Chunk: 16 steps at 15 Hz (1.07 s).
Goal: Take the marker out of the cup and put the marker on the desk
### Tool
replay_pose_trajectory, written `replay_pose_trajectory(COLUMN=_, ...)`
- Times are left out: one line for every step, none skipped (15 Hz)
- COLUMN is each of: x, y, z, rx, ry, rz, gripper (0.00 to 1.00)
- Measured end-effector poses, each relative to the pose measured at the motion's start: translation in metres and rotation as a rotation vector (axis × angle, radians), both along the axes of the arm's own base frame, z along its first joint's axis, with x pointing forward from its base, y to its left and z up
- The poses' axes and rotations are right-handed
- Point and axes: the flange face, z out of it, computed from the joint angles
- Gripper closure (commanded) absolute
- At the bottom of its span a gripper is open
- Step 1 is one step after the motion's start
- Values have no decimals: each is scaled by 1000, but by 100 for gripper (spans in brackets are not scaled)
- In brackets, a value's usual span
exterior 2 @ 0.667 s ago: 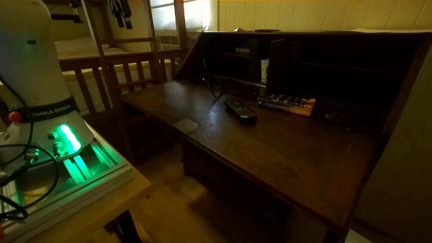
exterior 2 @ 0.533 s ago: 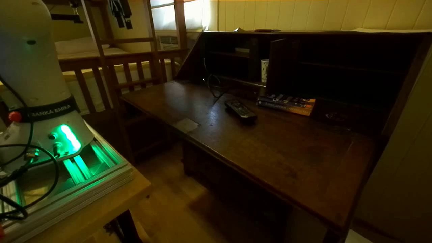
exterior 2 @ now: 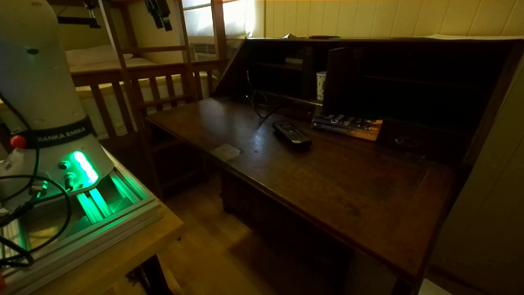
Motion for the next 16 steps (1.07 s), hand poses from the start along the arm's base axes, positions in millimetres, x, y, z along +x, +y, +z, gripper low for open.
replay_pose_trajectory(x=1, y=-1, z=0, rx=1, ry=-1, rz=-4, gripper=0)
replay_pose_trajectory(x=1, y=-1, z=1, rx=1, ry=-2, rz=-4, gripper=0)
replay_pose_trajectory(x=1, y=-1, z=1, rx=1, ry=-2, rz=-4, gripper=0)
replay_pose_trajectory(x=1, y=-1, z=1, rx=4, ry=-9, rz=-8, gripper=0)
replay_pose_trajectory(x=4, y=-2, z=3, rx=13, ry=-38, rz=-22, gripper=0)
replay_pose_trajectory(x=9, y=-5, z=8, rx=28, ry=-86, rz=-39, gripper=0)
replay_pose_trajectory(x=16, y=-12, z=15, rx=44, ry=-145, rz=-59, gripper=0)
replay_pose_trajectory(x=23, y=-20, z=23, rx=58, ry=-208, rz=-80, gripper=0)
replay_pose_trajectory(x=30, y=-31, z=30, rx=58, ry=-269, rz=-94, gripper=0)
replay_pose_trajectory(x=37, y=-43, z=36, rx=40, ry=-321, rz=-99, gripper=0)
replay_pose_trajectory(x=44, y=-56, z=39, rx=6, ry=-353, rz=-96, gripper=0)
replay_pose_trajectory(x=49, y=-68, z=40, rx=-34, ry=-369, rz=-93, gripper=0)
replay_pose_trajectory(x=55, y=-81, z=40, rx=-79, ry=-374, rz=-88, gripper=0)
replay_pose_trajectory(x=62, y=-94, z=41, rx=-121, ry=-372, rz=-81, gripper=0)
replay_pose_trajectory(x=68, y=-105, z=42, rx=-156, ry=-357, rz=-69, gripper=0)
replay_pose_trajectory(x=75, y=-117, z=41, rx=-179, ry=-328, rz=-55, gripper=0)
